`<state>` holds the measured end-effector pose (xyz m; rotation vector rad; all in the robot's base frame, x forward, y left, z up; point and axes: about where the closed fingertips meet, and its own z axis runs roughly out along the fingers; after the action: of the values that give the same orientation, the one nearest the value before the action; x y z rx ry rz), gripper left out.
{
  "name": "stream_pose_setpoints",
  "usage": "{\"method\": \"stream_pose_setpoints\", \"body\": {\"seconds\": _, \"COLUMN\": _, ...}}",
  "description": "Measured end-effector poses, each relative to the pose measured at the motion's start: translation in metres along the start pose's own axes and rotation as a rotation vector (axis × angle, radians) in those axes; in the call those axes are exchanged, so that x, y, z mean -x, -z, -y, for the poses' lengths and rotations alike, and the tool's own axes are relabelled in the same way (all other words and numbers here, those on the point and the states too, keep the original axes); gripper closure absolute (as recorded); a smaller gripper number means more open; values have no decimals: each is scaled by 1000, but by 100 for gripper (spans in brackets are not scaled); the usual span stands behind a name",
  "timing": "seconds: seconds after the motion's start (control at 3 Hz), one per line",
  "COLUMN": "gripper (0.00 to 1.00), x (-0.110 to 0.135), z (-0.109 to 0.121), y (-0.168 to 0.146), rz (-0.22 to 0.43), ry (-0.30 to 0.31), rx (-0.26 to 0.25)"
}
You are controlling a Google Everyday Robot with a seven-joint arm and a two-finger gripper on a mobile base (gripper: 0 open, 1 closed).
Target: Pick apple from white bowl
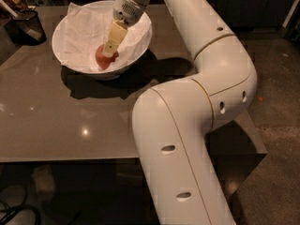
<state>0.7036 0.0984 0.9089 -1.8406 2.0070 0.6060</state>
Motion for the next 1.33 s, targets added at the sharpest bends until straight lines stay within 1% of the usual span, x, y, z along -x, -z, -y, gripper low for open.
{"method": "stream_pose_setpoints", "body": {"seconds": 1.33, "gripper": 26, "x": -2, "z": -2, "y": -23, "rz": -47, "ry": 0, "rx": 40}}
